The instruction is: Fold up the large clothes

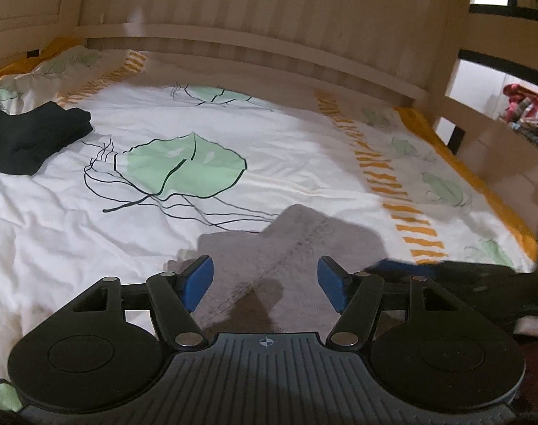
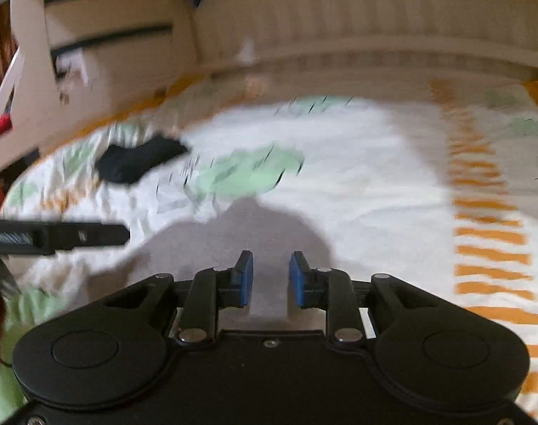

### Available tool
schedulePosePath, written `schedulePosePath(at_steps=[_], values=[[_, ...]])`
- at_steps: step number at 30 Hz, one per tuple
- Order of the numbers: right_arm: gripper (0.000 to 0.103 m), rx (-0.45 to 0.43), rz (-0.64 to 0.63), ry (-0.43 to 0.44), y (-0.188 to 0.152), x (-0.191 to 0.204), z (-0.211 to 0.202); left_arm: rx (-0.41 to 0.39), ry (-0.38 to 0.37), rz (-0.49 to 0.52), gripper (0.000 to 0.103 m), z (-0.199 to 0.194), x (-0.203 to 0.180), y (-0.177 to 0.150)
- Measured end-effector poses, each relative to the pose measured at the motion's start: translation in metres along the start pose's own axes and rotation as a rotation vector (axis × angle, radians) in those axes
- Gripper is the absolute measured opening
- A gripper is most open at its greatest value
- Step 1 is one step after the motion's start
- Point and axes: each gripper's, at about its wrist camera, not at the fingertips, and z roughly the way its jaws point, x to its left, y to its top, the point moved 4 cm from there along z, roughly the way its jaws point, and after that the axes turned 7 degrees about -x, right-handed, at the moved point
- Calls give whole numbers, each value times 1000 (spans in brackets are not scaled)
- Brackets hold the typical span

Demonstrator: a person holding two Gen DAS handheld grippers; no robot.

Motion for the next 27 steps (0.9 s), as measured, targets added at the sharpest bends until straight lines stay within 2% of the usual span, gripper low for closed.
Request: schedulePosePath(at_steps=[2,7,10,13,15,16,18,20,23,27], values=[[38,67,-47,0,-11,10,24,13,2,12,64,4,1,-3],[38,58,-92,-5,-14,20,32,32,8,56,64,23,-1,-8],[38,46,-98,1,-19,17,25,100,77,131,70,45,7,-23],[38,43,-107,9,-19,17,23,136,69,29,82,54,26,-33],[38,46,-135,7,-15,20,30,144,55,19,82,52,30,-30],[40,48,-143,13,-13,21,29,141,48,20,82,50,30,-29],[54,53,-120,44,-8,20,25,133,27,11,82,44,32,-28],[61,40,-66,63,-2,15,13,141,18,-6,82,42,37,-29],[62,33,-8,72,-2,7,-8,152,14,-36,82,40,42,-28],[70,135,1,77,-33,0,-15,155,24,18,82,36,42,-26]])
